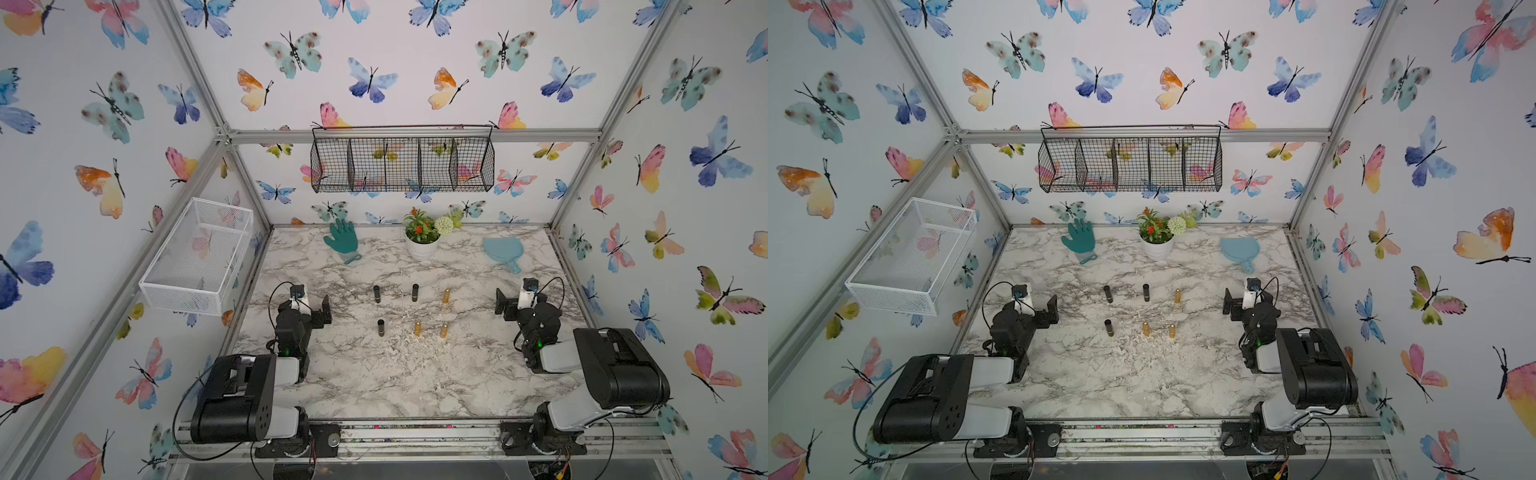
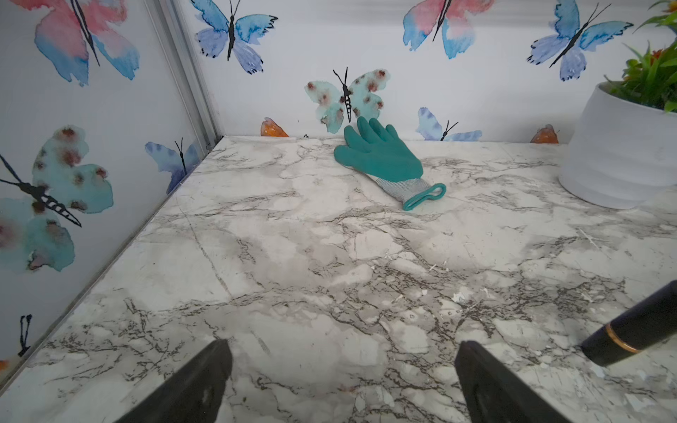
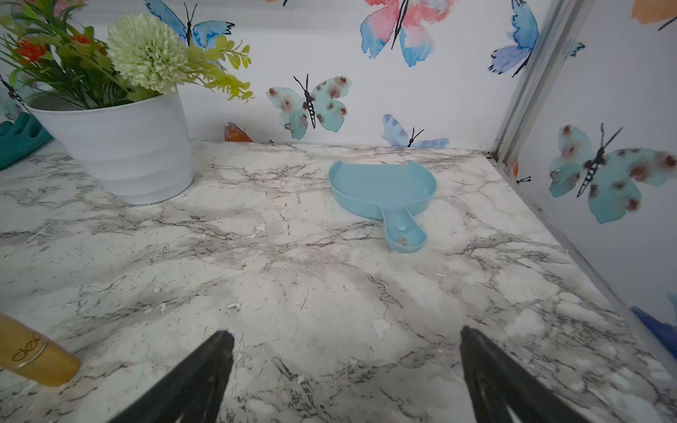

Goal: Open the lipstick cap
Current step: Pick up the lipstick at the center of the board.

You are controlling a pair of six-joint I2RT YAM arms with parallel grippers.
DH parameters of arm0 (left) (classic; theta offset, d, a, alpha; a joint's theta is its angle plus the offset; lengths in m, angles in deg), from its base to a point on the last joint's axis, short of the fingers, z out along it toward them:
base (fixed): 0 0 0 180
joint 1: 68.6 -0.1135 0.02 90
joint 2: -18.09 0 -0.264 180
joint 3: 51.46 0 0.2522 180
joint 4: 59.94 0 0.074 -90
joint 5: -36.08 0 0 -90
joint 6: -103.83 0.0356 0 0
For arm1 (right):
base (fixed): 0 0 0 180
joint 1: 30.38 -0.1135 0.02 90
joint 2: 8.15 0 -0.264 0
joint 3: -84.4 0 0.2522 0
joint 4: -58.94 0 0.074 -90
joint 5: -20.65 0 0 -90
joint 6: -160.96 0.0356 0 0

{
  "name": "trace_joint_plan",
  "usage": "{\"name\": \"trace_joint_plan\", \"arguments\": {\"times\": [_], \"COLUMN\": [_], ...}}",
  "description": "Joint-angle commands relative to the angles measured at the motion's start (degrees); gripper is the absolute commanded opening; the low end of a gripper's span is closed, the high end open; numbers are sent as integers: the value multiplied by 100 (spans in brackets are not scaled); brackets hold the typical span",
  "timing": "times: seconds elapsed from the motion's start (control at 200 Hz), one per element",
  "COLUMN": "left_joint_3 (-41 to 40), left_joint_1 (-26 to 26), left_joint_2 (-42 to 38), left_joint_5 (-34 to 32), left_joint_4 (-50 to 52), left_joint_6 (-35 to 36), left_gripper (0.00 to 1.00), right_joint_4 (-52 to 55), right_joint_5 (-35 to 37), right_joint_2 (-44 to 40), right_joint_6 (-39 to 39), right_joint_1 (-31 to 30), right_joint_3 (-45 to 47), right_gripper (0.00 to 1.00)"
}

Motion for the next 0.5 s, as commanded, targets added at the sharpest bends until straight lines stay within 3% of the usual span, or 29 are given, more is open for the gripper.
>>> {"name": "trace_joint_plan", "arguments": {"times": [0.0, 0.491], "left_joint_3": [65, 66], "left_joint_1": [17, -19], "left_joint_2": [26, 36], "left_joint_5": [-48, 5], "left_joint_4": [-138, -135], "left_joint_6": [-16, -34], "left_gripper": [98, 98], "right_joint_4": [49, 64], "right_joint_5": [-50, -56], "right_joint_2": [49, 55], "right_joint_6": [-38, -28], "right_joint_1": [-27, -28], "right_joint_3": [-55, -57], "right_gripper": [98, 98]}}
